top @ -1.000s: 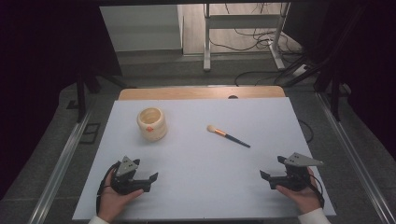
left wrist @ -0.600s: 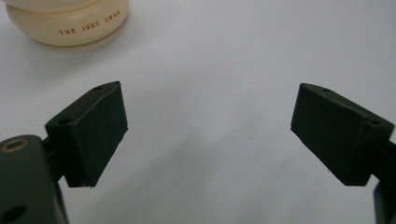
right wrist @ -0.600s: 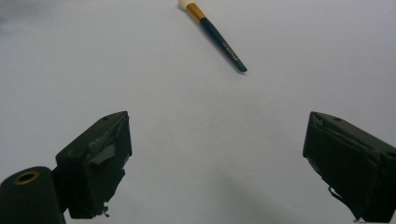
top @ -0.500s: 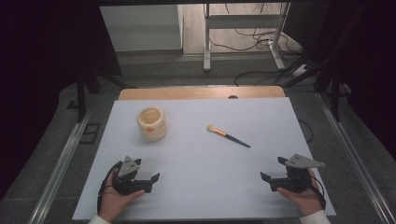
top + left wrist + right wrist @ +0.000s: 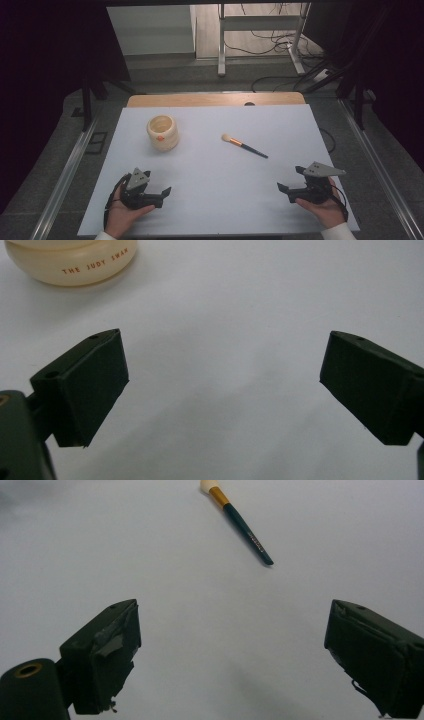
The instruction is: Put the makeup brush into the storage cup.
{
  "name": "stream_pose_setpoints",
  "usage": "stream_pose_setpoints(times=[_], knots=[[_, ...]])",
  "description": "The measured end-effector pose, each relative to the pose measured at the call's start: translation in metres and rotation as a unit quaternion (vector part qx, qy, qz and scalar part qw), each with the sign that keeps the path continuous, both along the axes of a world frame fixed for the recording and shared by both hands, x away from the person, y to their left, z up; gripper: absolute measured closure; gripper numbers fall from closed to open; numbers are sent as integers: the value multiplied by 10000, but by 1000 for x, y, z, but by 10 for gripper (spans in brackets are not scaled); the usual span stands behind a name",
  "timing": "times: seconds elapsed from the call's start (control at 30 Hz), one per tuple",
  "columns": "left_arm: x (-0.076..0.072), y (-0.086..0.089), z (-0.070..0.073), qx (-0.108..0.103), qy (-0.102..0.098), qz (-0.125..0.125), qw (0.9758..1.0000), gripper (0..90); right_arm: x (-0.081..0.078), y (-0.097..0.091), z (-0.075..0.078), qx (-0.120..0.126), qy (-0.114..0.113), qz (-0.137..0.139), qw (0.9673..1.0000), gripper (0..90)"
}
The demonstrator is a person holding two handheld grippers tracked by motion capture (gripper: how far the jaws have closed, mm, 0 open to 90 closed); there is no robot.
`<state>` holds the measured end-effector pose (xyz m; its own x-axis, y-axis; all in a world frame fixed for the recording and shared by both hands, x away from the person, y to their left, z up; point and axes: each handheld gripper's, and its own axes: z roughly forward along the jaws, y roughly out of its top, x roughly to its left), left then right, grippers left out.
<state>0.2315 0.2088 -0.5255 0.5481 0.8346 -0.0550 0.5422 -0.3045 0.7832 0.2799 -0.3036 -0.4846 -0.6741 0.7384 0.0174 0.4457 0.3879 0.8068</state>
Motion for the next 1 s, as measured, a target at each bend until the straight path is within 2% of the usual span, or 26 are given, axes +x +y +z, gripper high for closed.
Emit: stream_pose_setpoints(times=[0.2,0.27,0.47,1.0], knots=[[1,-2,0,9,12,-60,10000,51,4,4,8,-90,-7,58,9999,83],[1,-3,-1,36,27,-83,10000,50,8,4,16,-103,-18,98,9999,87],[1,-5,0,78,-26,-46,10000,51,17,6,25,-177,-50,148,9997,90],[-1,-2,1,78,-35,-6,10000,56,33,14,32,-399,33,366,9985,98]])
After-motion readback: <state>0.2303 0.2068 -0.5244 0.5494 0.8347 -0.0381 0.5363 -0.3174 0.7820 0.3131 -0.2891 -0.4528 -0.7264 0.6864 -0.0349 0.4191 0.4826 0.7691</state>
